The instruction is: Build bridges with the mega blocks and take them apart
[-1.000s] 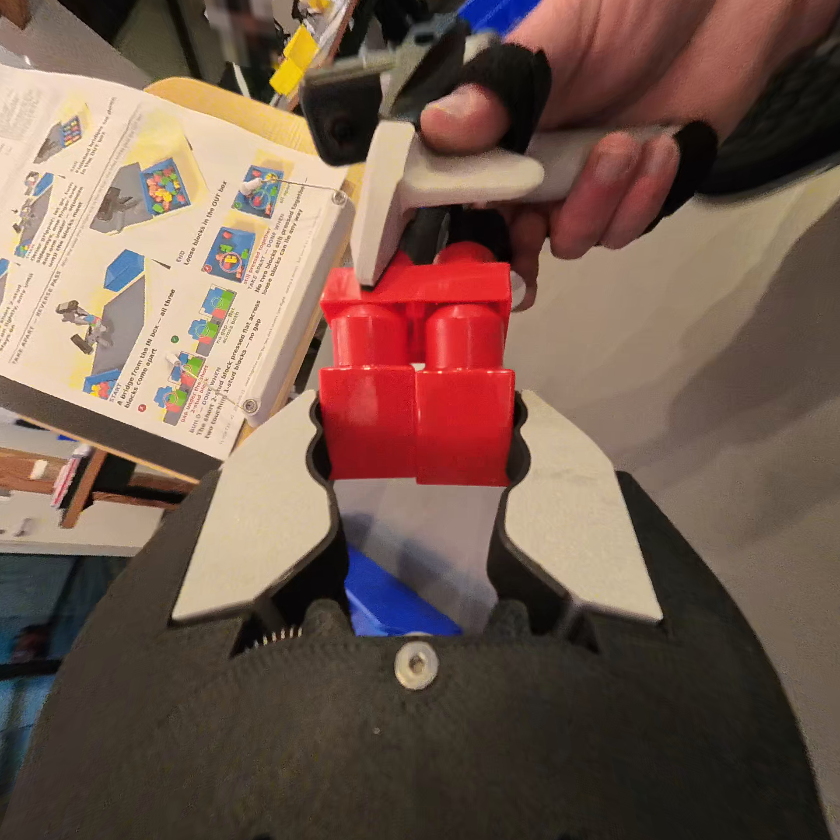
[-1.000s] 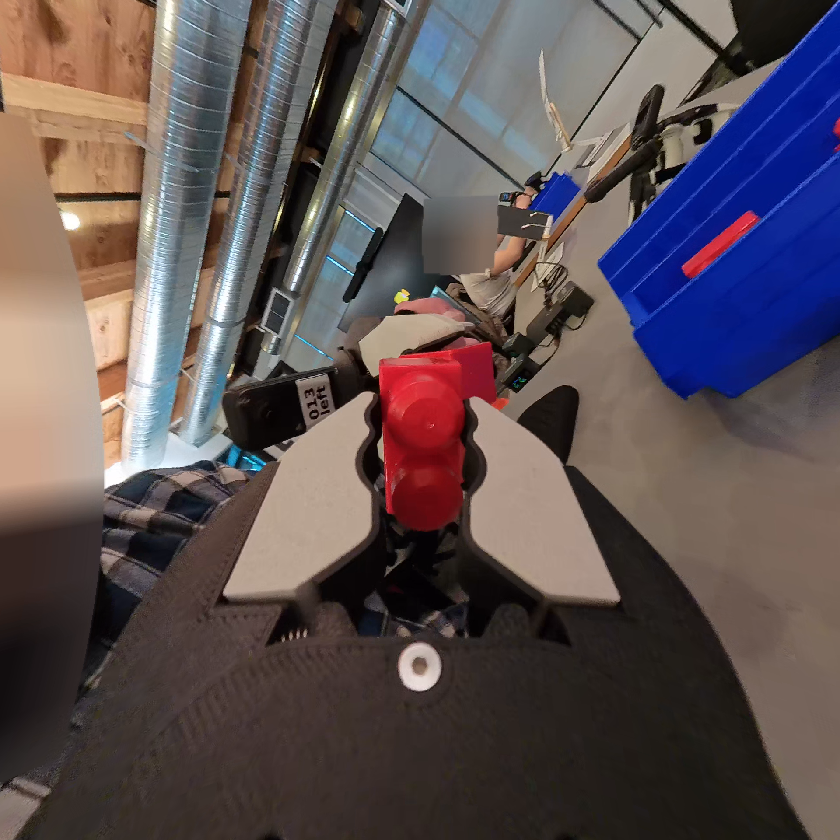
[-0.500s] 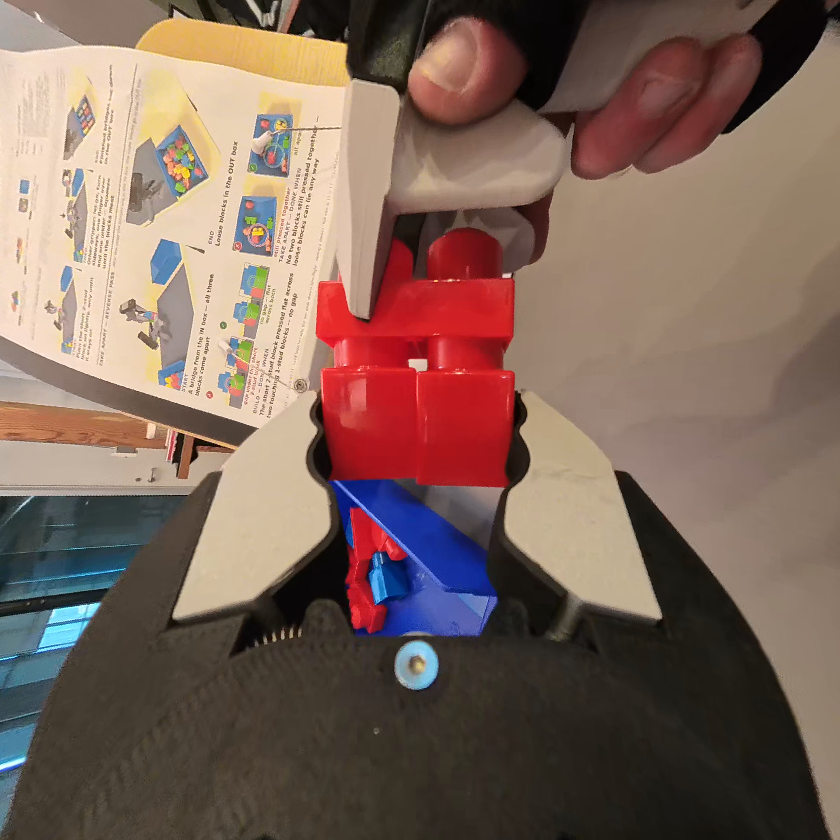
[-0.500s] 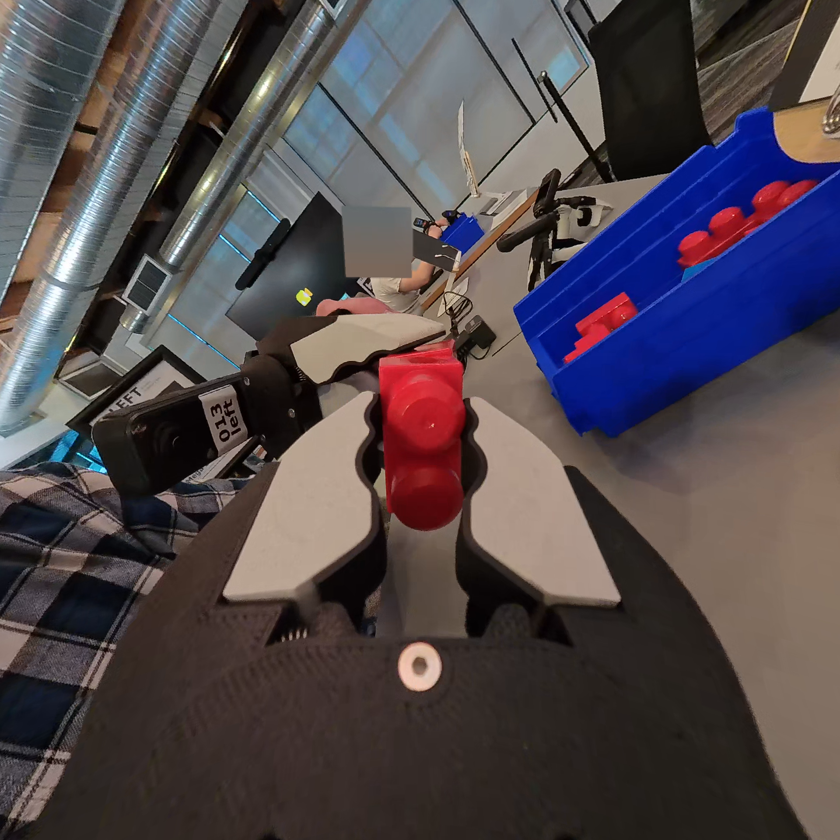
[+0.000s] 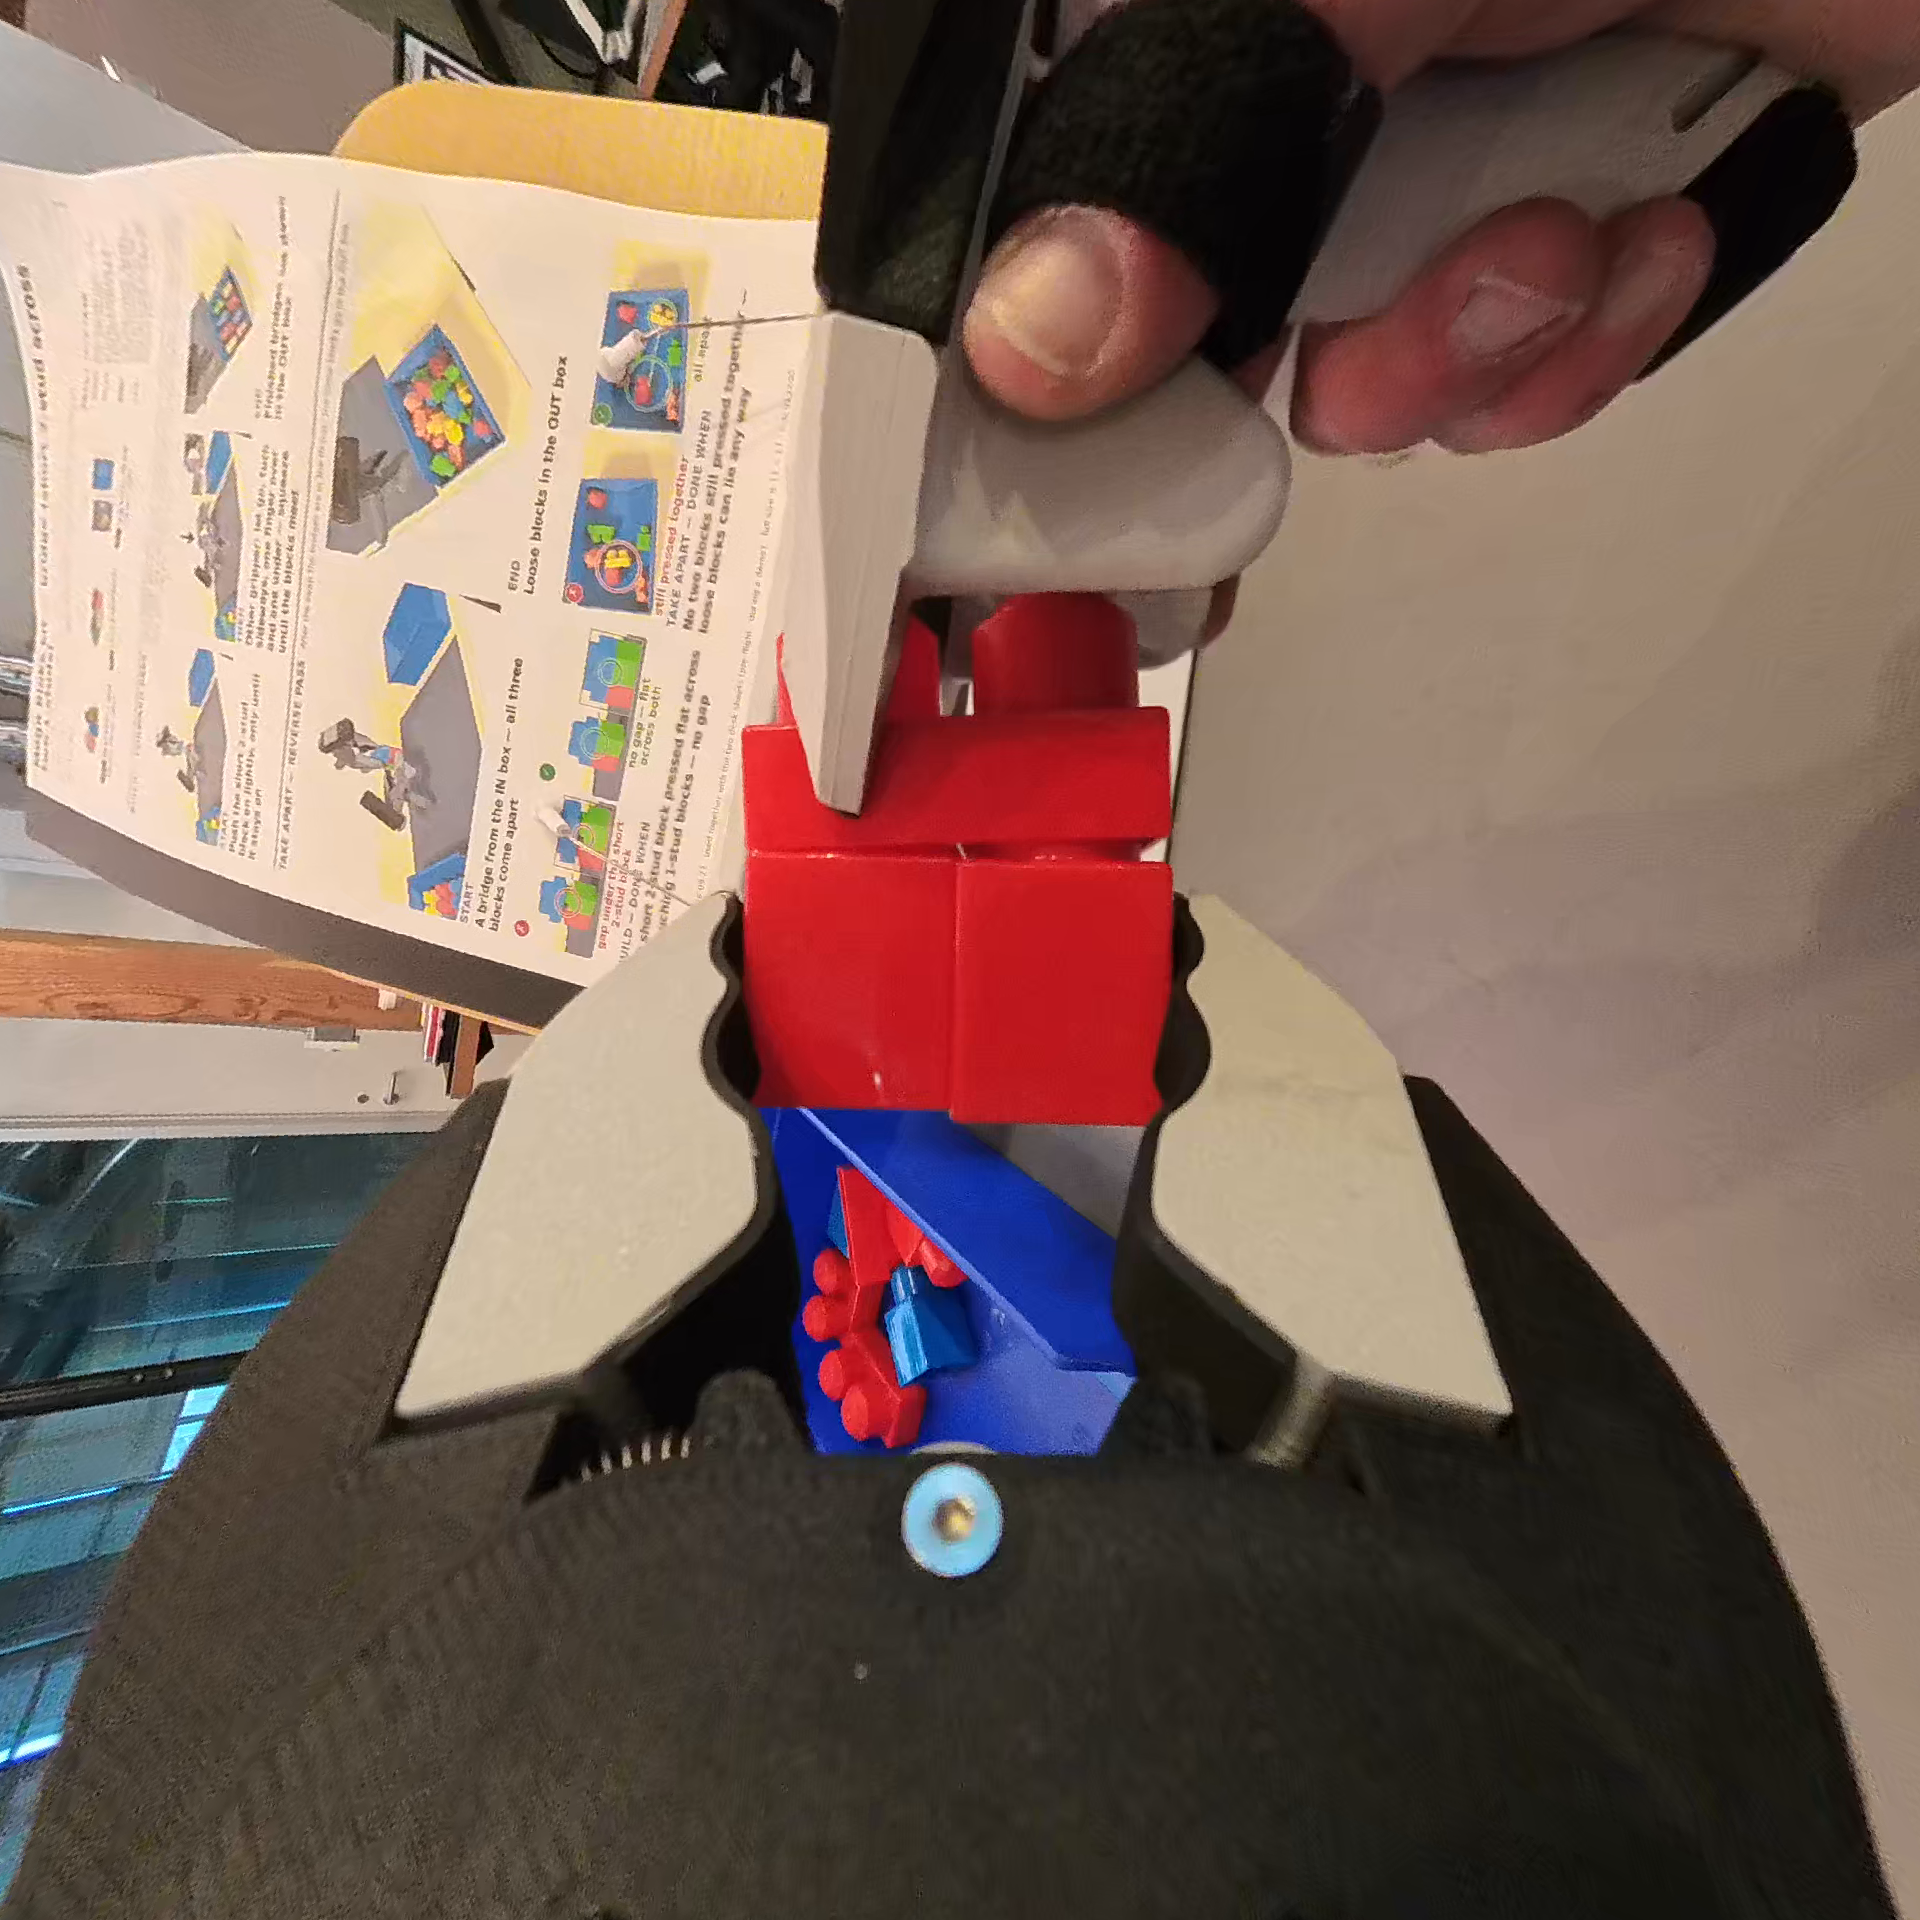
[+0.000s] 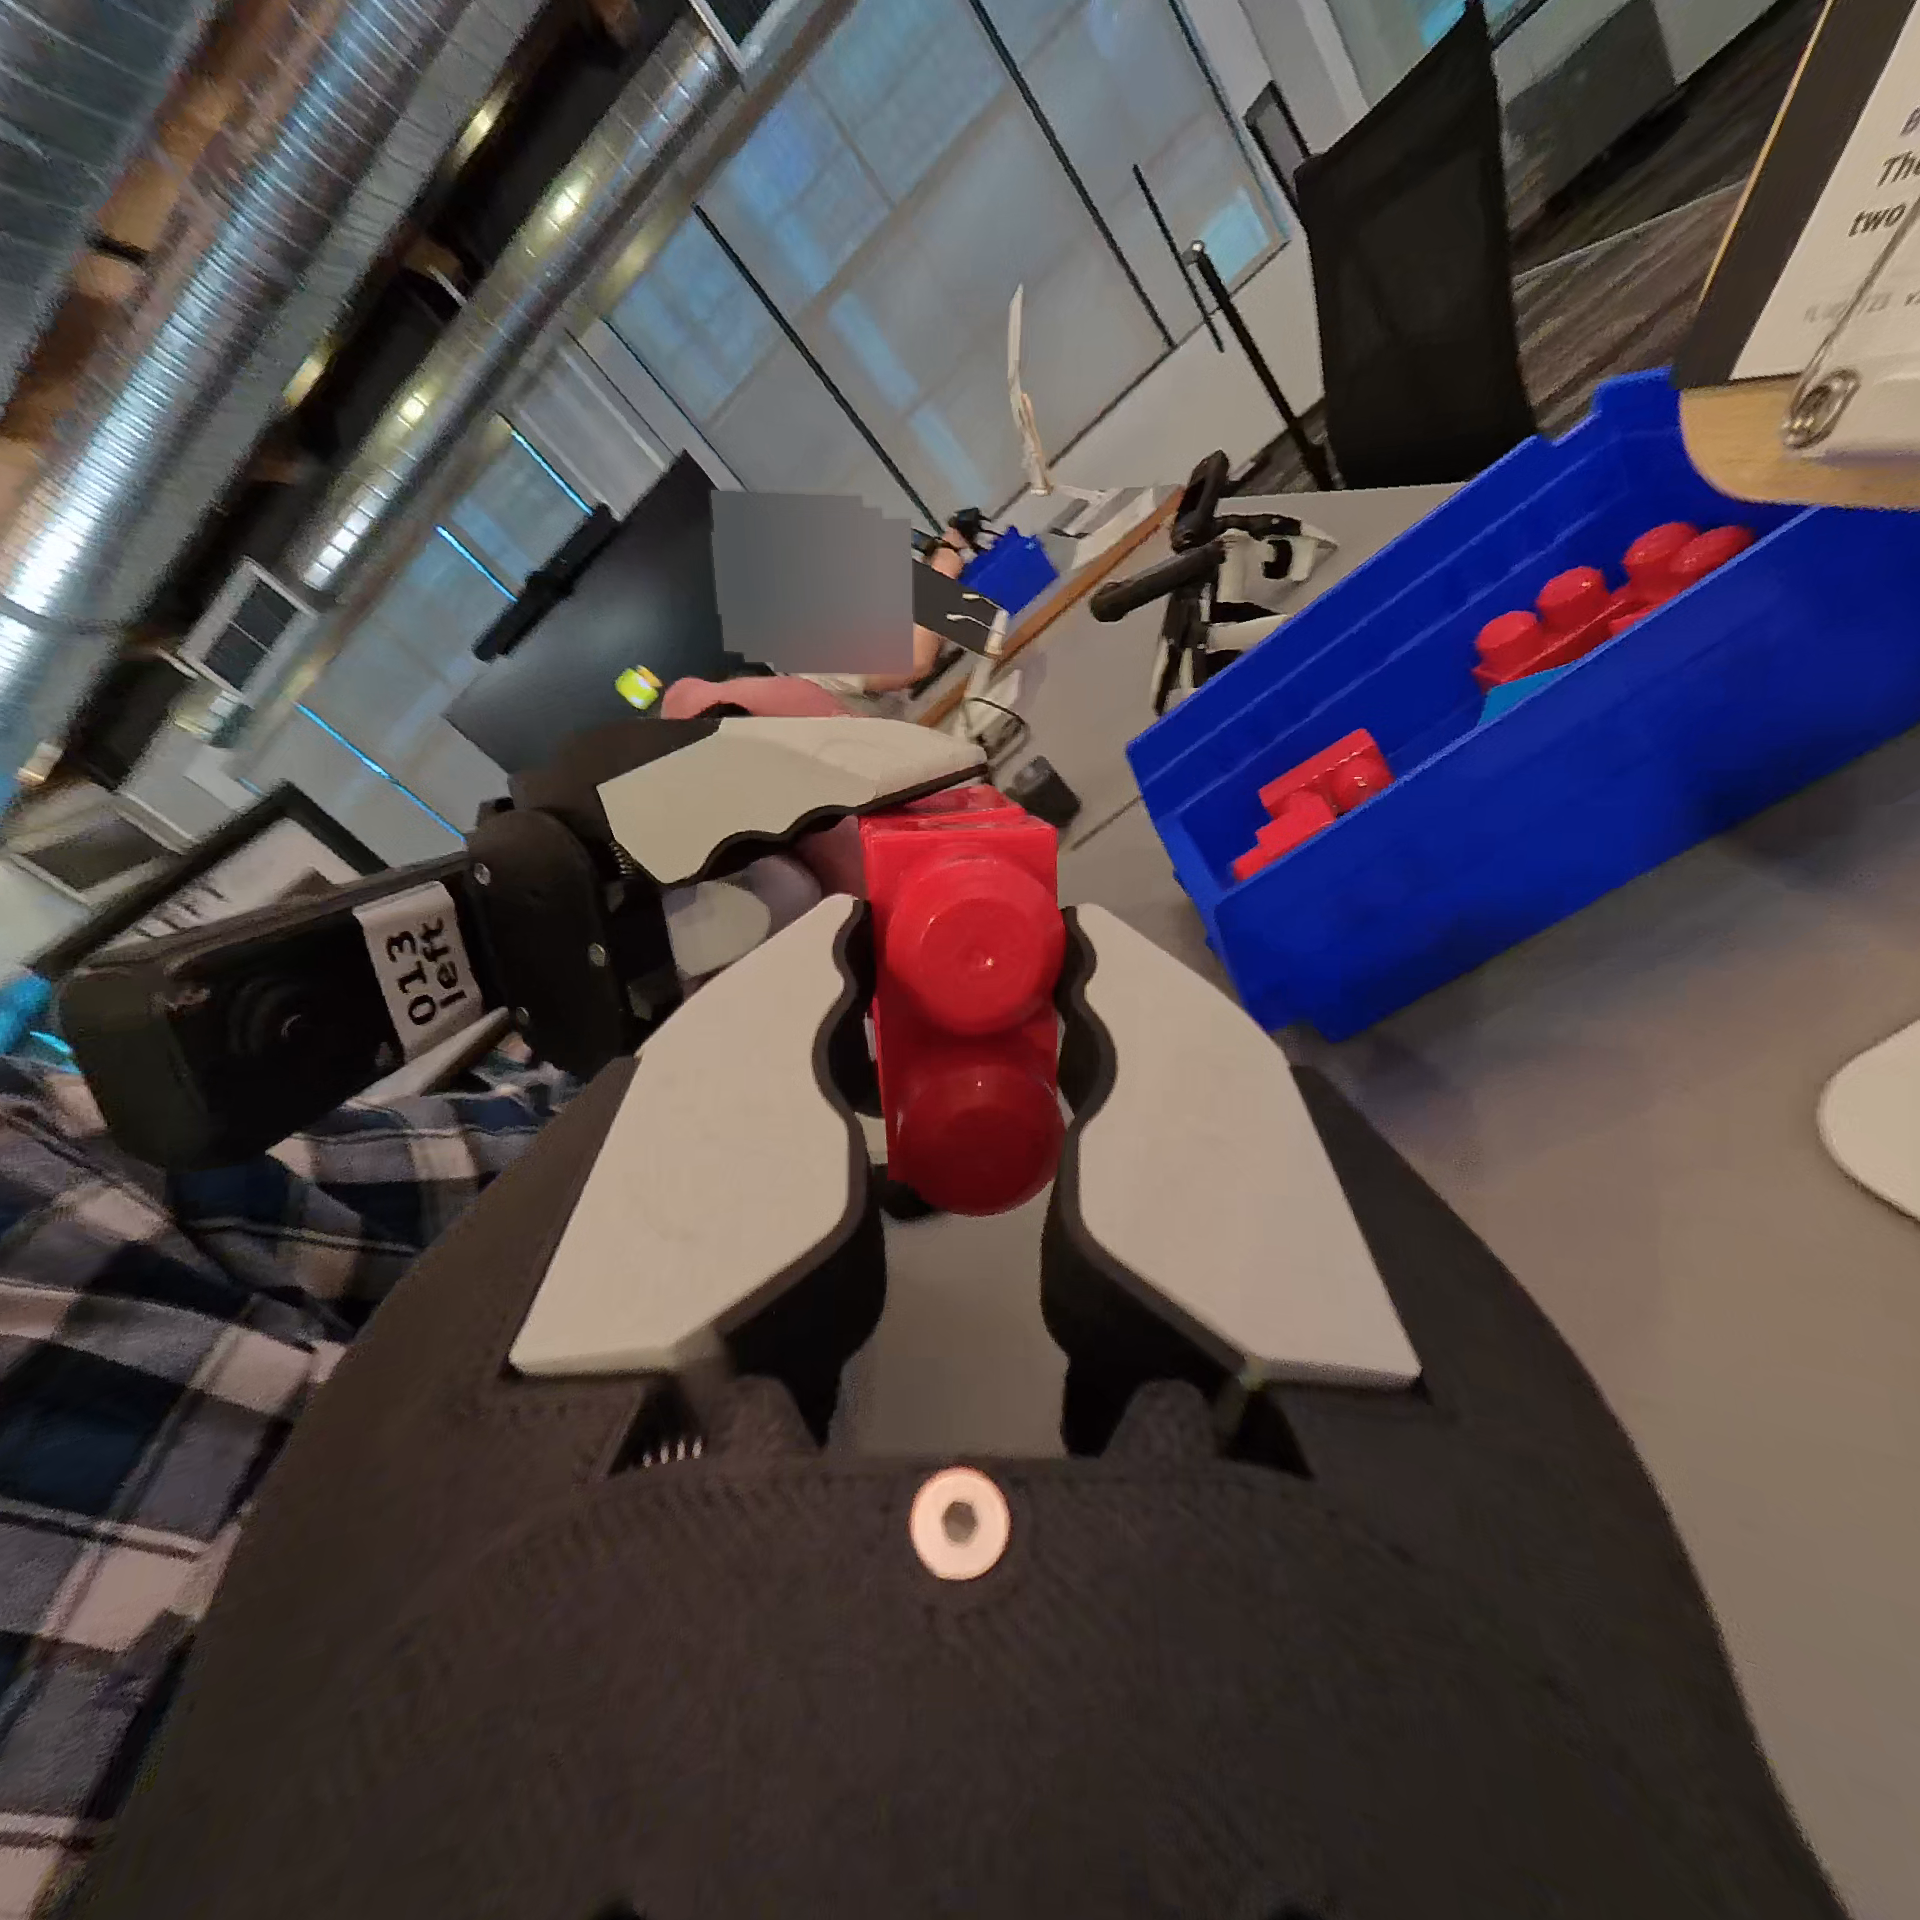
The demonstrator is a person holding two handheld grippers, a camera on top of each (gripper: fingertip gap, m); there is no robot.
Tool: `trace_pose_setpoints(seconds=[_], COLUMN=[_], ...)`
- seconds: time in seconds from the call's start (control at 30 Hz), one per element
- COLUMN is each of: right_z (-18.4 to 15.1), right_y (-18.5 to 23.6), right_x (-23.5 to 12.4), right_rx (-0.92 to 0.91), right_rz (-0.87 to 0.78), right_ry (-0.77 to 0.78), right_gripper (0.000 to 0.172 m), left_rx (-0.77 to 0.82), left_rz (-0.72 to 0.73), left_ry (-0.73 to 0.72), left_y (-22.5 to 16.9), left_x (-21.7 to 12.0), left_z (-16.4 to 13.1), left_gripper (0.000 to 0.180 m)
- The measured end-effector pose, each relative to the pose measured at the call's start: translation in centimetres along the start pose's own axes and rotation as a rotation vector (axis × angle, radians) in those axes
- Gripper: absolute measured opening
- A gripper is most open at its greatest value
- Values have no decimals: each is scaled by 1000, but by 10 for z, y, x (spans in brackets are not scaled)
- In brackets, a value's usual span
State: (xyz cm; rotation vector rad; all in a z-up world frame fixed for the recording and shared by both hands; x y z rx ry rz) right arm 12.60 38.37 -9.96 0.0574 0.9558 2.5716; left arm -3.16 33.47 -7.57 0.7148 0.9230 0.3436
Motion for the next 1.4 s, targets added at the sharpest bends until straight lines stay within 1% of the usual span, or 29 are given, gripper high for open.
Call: trace_pose_setpoints(seconds=[0.07,0.13,0.37,0.43,0.5,0.57,0.63,0.67,0.7,0.77,0.8,0.83,0.87,0.93,1.0,1.07,1.17,1.23,1.3,1.4], right_z=[0,-1,4,8,14,22,33,38,41,45,44,42,39,33,27,23,20,21,23,25], right_y=[-5,-6,-3,-1,2,3,3,6,10,22,30,38,44,52,58,59,61,60,62,63], right_x=[2,4,5,4,2,-3,-15,-21,-26,-34,-35,-35,-36,-32,-25,-16,-7,-5,-8,-11], right_rx=[91,142,174,177,166,137,6,-114,-277,-636,-790,-921,-1038,-1234,-1362,-1487,-1602,-1634,-1651,-1659], right_rz=[68,107,171,192,195,188,135,93,23,-139,-193,-218,-225,-291,-312,-388,-444,-465,-467,-466], right_ry=[-7,-23,-72,-93,-128,-192,-242,-269,-293,-328,-332,-348,-362,-353,-330,-302,-277,-257,-279,-249], right_gripper=[34,34,33,41,53,70,75,82,89,96,102,103,103,112,117,124,126,121,107,102], left_rx=[-25,-67,-165,-222,-303,-416,-593,-679,-758,-899,-956,-1011,-1058,-1119,-1152,-1180,-1218,-1227,-1232,-1274], left_rz=[-10,-23,3,-10,-32,-78,-153,-196,-233,-317,-363,-407,-446,-506,-549,-595,-668,-705,-743,-804], left_ry=[-39,-100,-240,-307,-399,-520,-721,-815,-911,-1048,-1134,-1211,-1262,-1333,-1392,-1422,-1473,-1505,-1536,-1582], left_y=[3,5,8,12,16,22,29,32,35,37,37,37,38,40,40,38,35,32,30,29], left_x=[-3,-6,-14,-15,-15,-14,-14,-12,-11,-3,2,6,11,17,22,27,36,40,43,48], left_z=[2,3,2,-1,-4,-10,-17,-22,-26,-33,-34,-34,-34,-34,-31,-26,-19,-15,-12,-11], left_gripper=[75,75,74,75,75,75,74,74,74,74,74,74,74,74,74,74,74,74,74,74])
Point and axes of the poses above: each gripper's, where its closed fingertips meet, x out along the fingers, z out of its top, y = z × x across the jaws, the point moved 10 cm from there along -x, back along the fingers, and after that the axes turned 13 degrees about -z, right-handed, at the moved point
